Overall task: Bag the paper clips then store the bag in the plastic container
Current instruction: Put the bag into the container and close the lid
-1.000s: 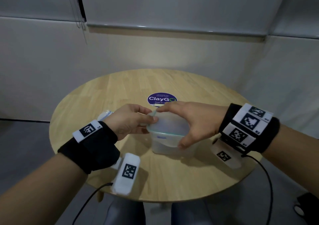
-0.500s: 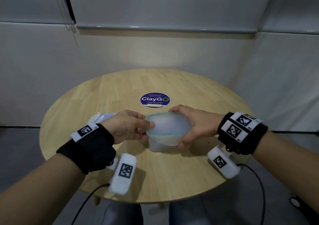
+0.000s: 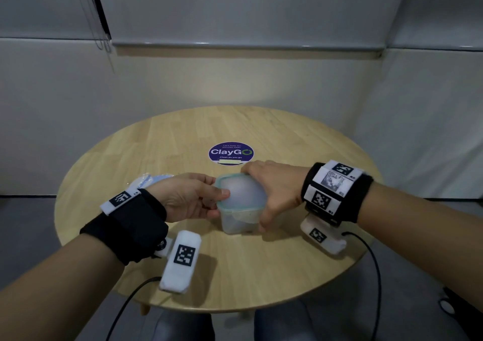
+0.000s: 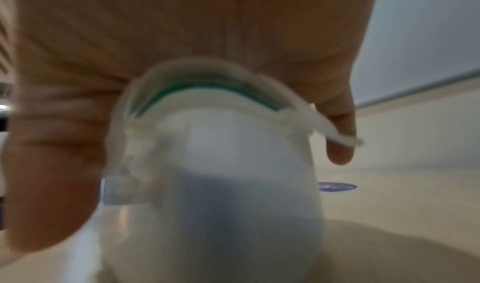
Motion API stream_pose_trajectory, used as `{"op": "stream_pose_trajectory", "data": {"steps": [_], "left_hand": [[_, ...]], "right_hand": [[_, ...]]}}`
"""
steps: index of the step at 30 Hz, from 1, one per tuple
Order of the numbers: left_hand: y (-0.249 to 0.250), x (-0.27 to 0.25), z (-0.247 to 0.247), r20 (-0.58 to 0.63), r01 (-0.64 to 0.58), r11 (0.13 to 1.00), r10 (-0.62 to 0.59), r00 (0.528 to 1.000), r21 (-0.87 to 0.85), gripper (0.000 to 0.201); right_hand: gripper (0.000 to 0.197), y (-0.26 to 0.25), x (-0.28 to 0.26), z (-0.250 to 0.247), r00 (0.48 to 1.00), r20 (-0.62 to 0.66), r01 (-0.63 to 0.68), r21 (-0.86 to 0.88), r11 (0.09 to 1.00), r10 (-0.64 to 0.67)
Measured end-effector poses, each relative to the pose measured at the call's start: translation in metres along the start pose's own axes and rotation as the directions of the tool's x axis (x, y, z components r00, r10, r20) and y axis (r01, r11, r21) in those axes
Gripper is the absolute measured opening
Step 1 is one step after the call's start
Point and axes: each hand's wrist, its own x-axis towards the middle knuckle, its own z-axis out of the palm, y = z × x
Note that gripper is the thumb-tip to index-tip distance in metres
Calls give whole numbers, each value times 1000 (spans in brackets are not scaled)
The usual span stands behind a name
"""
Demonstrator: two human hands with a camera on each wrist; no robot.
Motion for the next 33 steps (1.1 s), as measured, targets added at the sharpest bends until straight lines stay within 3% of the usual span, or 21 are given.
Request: {"op": "stream_pose_trajectory", "data": {"steps": [4,7,8,10,13,17,19,22,24,26,27,29,31,33], "left_hand": [[0,-4,0,-57,-25,999,27,998,30,30],[3,-3,-3,-298,-84,913,216,930,399,52],[6,-2,-2,-337,-87,855,292,895,511,50],[11,-1,3,-339,-86,798,348,874,597,40],[13,-4,5,-309,-90,891,247,919,444,32],[11,-9,8,-287,-95,975,152,946,201,36],[9,-8,8,-293,-95,989,124,948,113,43],[8,-5,8,-301,-106,990,128,945,91,44],[8,-2,9,-318,-123,984,158,935,128,41],[9,0,11,-315,-132,981,171,933,142,38],[9,0,12,-301,-131,981,170,938,144,35],[11,0,14,-268,-121,983,155,951,141,28],[9,-1,15,-238,-116,987,140,961,111,23],[8,-3,14,-215,-129,989,142,966,73,23]], "right_hand": [[83,-1,4,4,999,-17,-39,10,999,39],[79,-4,5,7,998,-44,-35,18,999,36],[79,-5,5,8,998,-54,-36,32,999,37],[80,-7,5,10,996,-70,-50,66,997,55],[94,-6,5,15,992,-109,-50,163,985,68],[129,0,-1,17,980,-198,99,389,916,-22],[131,4,-2,14,973,-230,142,643,753,12],[115,10,-5,5,927,-262,164,927,338,268],[92,18,-9,2,876,-171,96,978,185,452],[77,23,-13,6,861,-30,6,999,50,507],[77,23,-14,10,868,16,-21,1000,6,496],[86,21,-12,14,854,31,-42,999,10,520],[91,18,-7,16,826,-11,9,1000,6,564],[89,16,-5,18,821,-17,61,996,-58,571]]}}
